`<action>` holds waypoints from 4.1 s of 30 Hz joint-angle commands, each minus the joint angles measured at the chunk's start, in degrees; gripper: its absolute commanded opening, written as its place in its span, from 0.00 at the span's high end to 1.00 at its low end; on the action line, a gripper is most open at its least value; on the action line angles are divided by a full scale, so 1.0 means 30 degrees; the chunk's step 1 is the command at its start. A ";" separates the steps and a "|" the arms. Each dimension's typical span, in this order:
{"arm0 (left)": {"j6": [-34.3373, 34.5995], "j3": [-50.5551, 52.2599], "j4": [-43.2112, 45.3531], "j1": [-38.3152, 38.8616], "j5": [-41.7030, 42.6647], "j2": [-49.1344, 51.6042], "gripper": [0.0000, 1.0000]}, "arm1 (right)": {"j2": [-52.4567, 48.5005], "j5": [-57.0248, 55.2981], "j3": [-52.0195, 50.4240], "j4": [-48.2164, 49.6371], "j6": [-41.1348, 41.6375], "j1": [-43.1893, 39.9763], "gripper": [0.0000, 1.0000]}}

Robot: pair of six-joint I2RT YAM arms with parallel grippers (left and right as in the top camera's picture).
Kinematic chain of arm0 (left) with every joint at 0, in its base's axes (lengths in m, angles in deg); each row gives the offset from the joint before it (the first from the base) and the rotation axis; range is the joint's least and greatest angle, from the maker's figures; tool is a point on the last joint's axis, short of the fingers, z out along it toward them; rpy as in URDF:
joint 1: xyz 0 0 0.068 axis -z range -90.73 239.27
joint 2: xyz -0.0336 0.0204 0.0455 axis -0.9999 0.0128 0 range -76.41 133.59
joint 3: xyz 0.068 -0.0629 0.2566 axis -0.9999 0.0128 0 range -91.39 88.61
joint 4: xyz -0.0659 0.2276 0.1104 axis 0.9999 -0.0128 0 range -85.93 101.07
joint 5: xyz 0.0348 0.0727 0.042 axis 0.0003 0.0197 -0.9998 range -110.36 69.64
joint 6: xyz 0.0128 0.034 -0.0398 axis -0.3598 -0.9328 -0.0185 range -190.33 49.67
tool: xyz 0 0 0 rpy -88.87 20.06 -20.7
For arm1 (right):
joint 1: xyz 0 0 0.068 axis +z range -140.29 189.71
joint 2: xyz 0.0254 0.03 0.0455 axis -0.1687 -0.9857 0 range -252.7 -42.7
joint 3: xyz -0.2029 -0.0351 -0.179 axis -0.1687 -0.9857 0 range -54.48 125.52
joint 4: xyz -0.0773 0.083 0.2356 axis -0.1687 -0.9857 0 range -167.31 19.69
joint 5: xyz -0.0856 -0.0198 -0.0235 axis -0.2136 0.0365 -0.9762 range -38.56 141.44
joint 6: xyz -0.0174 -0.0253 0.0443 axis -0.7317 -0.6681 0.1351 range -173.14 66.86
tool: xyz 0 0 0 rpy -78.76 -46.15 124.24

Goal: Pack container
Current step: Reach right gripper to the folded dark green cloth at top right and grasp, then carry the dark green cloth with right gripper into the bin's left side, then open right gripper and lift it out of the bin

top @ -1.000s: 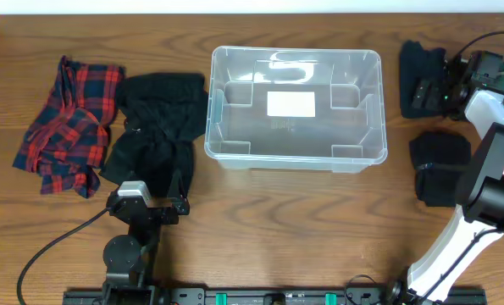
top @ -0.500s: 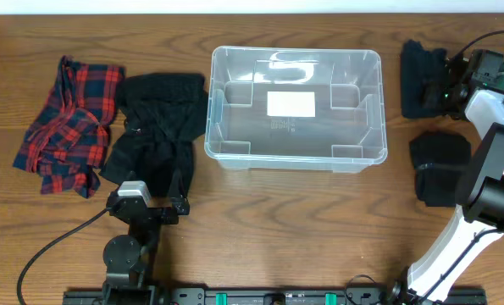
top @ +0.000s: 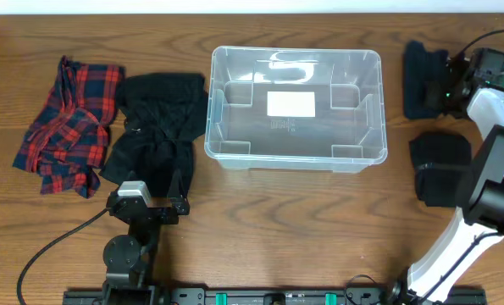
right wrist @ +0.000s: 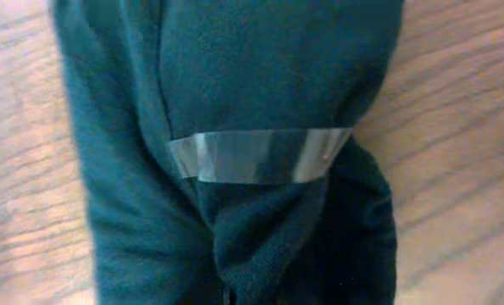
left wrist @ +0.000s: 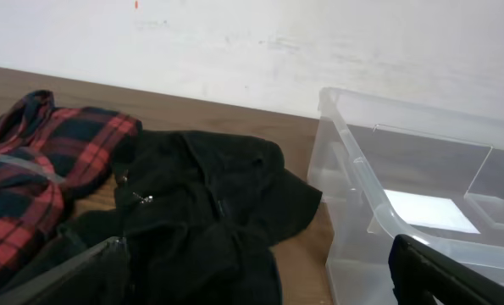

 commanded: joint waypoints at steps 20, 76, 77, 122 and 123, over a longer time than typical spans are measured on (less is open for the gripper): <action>-0.0160 0.0335 -0.0692 -0.0087 -0.0291 -0.0087 0.02 | 1.0834 0.5442 0.0087 -0.2280 0.1217 0.4816 0.99; -0.0160 0.0335 -0.0692 -0.0087 -0.0291 -0.0087 0.02 | 0.2251 -0.4998 -0.0211 -0.0168 1.3792 1.9628 0.99; -0.0160 0.0335 -0.0692 -0.0087 -0.0291 -0.0087 0.02 | 0.2244 -0.4998 -0.0211 -0.0131 1.3784 1.9635 0.99; -0.0160 0.0335 -0.0685 -0.0087 -0.0291 0.0146 0.02 | 1.0928 -0.3002 0.3898 -1.6298 0.7162 0.4714 0.01; -0.0160 0.0335 -0.0685 -0.0087 -0.0291 0.0146 0.02 | 1.0914 -0.3002 0.3555 -1.6444 0.7162 0.4044 0.01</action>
